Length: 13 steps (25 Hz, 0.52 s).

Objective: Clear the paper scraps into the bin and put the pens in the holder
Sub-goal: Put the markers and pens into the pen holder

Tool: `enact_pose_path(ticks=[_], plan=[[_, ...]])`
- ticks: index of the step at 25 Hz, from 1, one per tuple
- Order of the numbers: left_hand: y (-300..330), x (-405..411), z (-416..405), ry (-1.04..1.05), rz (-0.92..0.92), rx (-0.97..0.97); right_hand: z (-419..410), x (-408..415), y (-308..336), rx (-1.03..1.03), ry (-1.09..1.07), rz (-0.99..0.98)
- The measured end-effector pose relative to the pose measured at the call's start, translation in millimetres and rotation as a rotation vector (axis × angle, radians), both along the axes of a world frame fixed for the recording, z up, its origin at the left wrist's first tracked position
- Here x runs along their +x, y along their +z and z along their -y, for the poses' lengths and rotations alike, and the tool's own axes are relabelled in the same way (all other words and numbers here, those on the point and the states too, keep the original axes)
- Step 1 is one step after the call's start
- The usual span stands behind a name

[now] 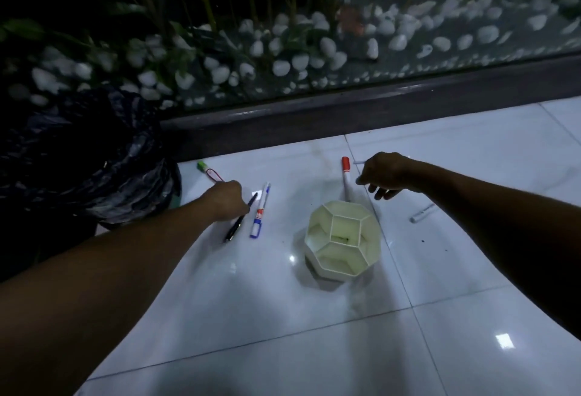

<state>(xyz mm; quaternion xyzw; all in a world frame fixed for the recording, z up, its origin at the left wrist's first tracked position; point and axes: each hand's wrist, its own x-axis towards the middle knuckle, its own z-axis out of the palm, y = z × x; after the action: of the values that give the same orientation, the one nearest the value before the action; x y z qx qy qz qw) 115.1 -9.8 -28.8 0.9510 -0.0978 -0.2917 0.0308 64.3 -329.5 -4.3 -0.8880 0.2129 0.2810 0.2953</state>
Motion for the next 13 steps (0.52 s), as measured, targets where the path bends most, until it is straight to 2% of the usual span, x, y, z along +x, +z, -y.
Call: enact_pose_path(ticks=[4, 9, 13], plan=[[-32.1, 9.5, -20.2, 0.081, -0.036, -0.016, -1.2, 24.0, -34.6, -0.108, -0.019, 0.033], [-56.3, 11.0, -21.8, 0.078, 0.029, -0.068, -17.9, 33.2, -71.9, -0.203, -0.015, 0.107], [-48.2, 13.5, -18.1, 0.165, 0.067, -0.165, -21.3, 45.6, -76.8, -0.096, -0.101, 0.092]])
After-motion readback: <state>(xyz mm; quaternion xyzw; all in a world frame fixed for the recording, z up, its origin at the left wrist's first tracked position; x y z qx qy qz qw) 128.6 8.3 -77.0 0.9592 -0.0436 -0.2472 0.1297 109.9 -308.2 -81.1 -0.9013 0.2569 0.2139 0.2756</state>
